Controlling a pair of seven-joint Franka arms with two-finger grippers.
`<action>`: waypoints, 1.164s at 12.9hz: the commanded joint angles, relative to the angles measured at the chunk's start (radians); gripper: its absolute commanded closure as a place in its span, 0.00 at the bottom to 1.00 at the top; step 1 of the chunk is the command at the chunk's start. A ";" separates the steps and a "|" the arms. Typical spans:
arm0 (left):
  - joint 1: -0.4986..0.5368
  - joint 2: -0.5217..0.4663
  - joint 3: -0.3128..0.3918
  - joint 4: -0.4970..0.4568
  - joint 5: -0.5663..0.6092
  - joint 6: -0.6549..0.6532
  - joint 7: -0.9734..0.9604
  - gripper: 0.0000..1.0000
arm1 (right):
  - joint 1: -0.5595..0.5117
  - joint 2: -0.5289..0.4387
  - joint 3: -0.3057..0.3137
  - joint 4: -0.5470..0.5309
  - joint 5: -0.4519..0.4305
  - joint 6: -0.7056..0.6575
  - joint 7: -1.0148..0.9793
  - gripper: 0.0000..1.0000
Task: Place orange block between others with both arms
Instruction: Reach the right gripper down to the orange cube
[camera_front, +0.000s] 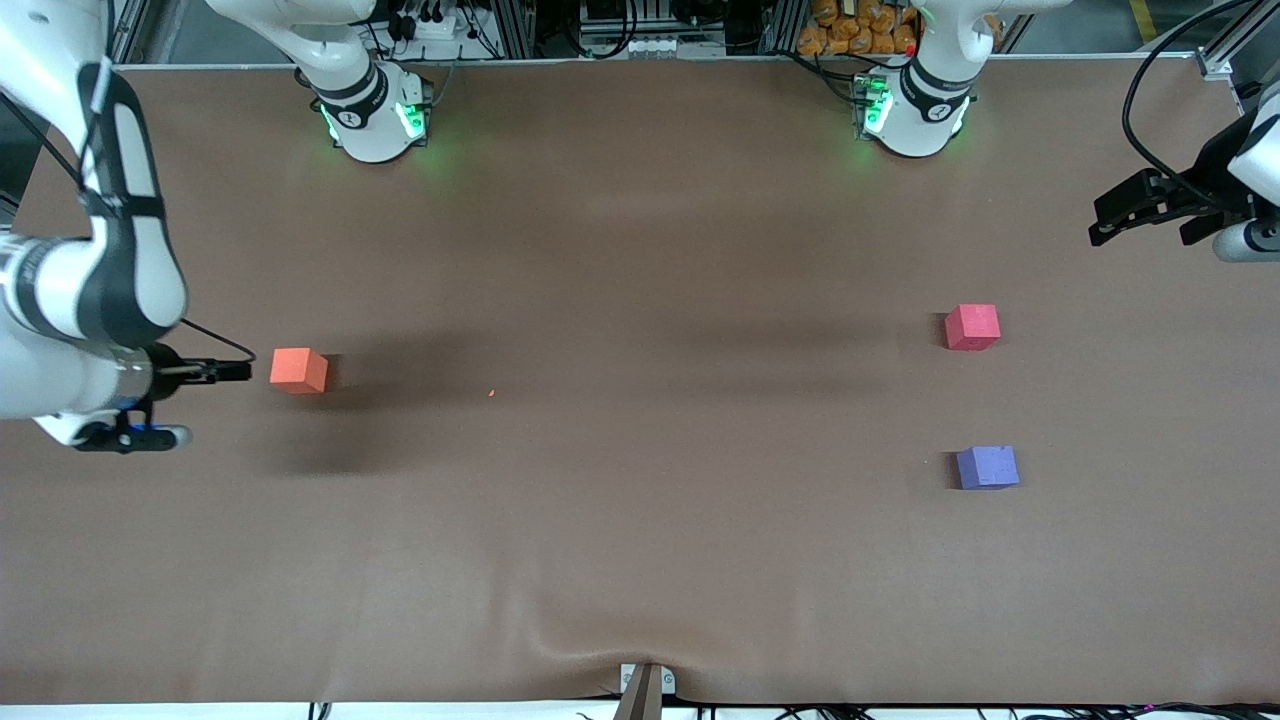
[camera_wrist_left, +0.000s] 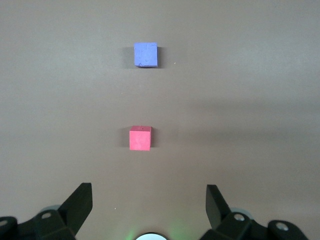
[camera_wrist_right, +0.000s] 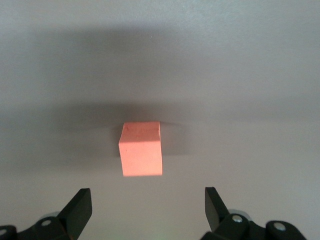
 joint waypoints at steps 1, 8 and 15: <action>0.007 0.009 -0.001 0.015 -0.018 0.007 0.013 0.00 | -0.007 0.050 0.008 -0.032 -0.007 0.050 -0.001 0.00; 0.007 0.049 -0.001 0.077 -0.011 0.008 0.004 0.00 | 0.010 0.152 0.009 -0.033 -0.007 0.096 -0.008 0.00; 0.008 0.045 0.001 0.080 -0.013 -0.001 -0.002 0.00 | 0.022 0.195 0.011 -0.033 -0.007 0.096 -0.058 0.00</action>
